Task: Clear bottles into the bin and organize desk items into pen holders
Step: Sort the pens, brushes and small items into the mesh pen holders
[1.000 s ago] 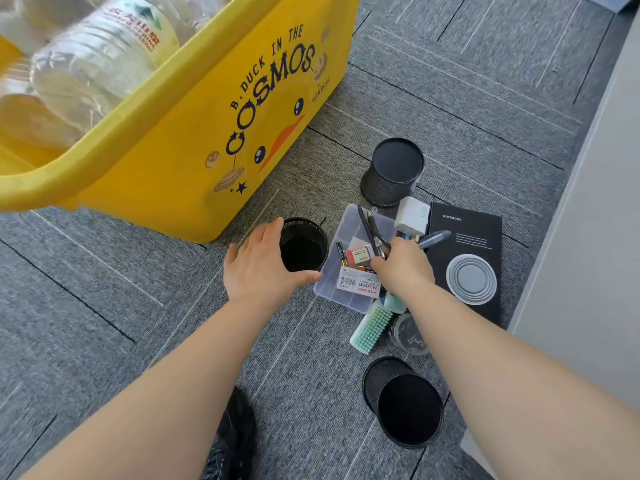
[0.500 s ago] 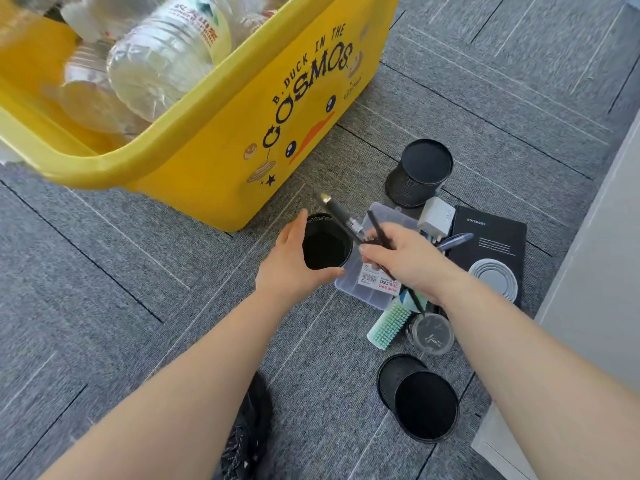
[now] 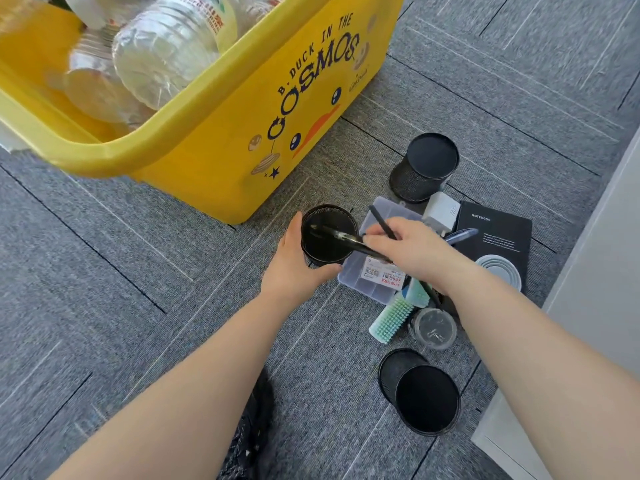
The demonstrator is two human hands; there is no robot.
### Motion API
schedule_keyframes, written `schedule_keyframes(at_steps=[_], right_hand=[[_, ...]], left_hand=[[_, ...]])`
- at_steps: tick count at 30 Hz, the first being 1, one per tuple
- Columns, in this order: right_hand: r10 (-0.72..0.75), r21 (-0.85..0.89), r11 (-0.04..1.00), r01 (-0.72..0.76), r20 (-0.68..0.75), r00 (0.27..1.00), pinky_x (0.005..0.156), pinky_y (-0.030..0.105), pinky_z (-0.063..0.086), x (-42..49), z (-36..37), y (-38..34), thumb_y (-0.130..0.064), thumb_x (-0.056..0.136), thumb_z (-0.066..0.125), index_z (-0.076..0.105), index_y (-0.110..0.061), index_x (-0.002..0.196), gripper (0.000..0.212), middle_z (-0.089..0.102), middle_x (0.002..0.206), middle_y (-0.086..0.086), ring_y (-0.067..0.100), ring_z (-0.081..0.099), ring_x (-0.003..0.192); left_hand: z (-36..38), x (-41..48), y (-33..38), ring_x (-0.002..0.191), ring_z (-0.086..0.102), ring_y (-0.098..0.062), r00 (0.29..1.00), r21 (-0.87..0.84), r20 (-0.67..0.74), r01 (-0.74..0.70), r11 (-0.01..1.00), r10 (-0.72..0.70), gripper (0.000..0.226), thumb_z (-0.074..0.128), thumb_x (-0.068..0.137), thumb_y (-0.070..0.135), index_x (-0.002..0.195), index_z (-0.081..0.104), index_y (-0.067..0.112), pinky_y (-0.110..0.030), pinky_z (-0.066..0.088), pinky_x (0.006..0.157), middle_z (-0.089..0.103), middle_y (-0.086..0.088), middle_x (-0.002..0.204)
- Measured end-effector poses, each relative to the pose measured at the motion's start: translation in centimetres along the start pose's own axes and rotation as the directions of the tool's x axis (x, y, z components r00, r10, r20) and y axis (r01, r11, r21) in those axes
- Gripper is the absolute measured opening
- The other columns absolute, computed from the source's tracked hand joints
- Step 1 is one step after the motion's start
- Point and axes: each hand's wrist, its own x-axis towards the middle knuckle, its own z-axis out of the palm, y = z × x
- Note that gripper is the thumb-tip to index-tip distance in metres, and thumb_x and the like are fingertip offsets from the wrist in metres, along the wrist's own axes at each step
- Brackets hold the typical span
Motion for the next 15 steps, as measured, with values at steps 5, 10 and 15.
schedule_keyframes(at_steps=[5, 10, 15], right_hand=[[-0.021, 0.190, 0.980, 0.052, -0.159, 0.987, 0.070, 0.023, 0.048, 0.4, 0.2, -1.3, -0.029, 0.101, 0.040, 0.061, -0.022, 0.098, 0.022, 0.062, 0.100, -0.003, 0.008, 0.056, 0.078], [-0.054, 0.272, 0.946, 0.177, -0.405, 0.913, 0.075, 0.026, 0.038, 0.7, -0.8, -1.1, -0.037, 0.100, 0.040, 0.065, -0.025, 0.088, 0.030, 0.054, 0.081, -0.013, 0.004, 0.051, 0.079], [0.056, 0.495, 0.827, 0.268, -0.546, 0.836, 0.055, 0.026, 0.034, 0.5, -2.3, -1.3, -0.038, 0.098, 0.047, 0.063, -0.022, 0.074, 0.033, 0.045, 0.056, -0.008, 0.006, 0.039, 0.049]], left_hand=[[0.1, -0.1, -0.3, 0.136, 0.038, -0.022, 1.000, -0.032, -0.004, -0.006, 0.999, 0.006, 0.108, 0.076, 0.073, 0.042, 0.151, 0.002, 0.034, -0.044, 0.039, 0.102, 0.026, 0.004, 0.154], [0.0, -0.2, -0.5, 0.135, 0.039, -0.024, 1.000, -0.018, -0.001, 0.001, 1.000, -0.001, 0.107, 0.076, 0.073, 0.044, 0.150, 0.001, 0.036, -0.049, 0.040, 0.103, 0.024, 0.002, 0.155], [-0.1, -0.3, -0.4, 0.136, 0.038, -0.023, 1.000, -0.032, -0.003, -0.004, 0.999, 0.004, 0.106, 0.076, 0.075, 0.042, 0.150, 0.002, 0.036, -0.046, 0.039, 0.102, 0.024, 0.002, 0.155]])
